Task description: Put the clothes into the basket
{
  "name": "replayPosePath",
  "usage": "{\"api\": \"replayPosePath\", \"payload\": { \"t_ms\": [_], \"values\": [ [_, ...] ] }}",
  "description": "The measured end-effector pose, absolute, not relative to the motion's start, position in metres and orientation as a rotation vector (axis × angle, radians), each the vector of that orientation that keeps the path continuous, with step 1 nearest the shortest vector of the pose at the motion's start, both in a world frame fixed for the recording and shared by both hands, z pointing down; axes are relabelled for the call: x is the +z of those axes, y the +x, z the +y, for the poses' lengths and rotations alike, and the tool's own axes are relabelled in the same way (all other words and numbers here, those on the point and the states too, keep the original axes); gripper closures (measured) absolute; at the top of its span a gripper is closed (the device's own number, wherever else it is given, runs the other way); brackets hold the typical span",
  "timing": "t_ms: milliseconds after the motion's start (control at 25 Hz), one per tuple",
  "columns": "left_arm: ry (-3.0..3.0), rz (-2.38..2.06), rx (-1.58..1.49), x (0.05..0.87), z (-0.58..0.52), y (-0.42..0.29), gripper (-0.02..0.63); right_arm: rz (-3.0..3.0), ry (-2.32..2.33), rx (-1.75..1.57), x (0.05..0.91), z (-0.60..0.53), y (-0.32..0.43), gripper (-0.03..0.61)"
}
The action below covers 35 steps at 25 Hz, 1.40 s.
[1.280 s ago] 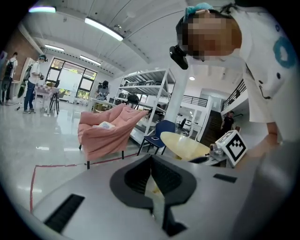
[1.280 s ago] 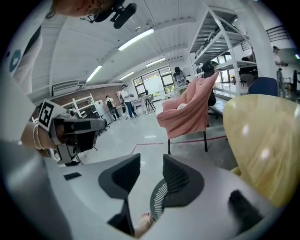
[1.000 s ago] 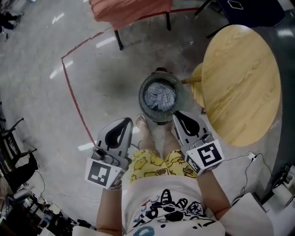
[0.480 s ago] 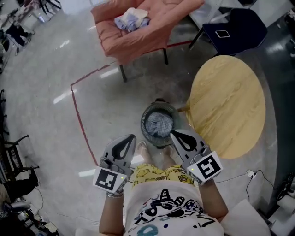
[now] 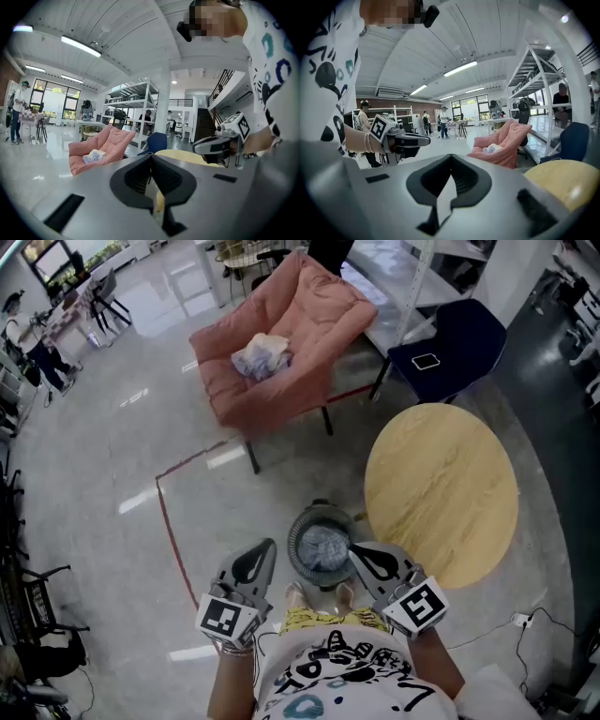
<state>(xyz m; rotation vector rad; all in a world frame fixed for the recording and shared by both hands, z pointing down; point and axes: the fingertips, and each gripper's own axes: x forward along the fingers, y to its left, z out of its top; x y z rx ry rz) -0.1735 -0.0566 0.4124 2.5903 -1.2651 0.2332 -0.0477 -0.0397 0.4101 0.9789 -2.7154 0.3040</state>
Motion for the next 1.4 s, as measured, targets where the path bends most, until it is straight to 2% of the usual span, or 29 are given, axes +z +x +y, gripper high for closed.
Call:
{"api": "replayPosePath", "payload": {
  "t_ms": [600,1400],
  "values": [
    [2.697,-1.355,0.169,0.341,-0.064,-0.164,0.6,-2.745,1.064,0.183,0.354,-0.048,-0.004,0.551],
    [2.735,-1.39,0.104,0.309,-0.06,-0.18,0.6,-2.735,1.142,0.09,0.312,-0.061,0.015,0.551]
  ]
}}
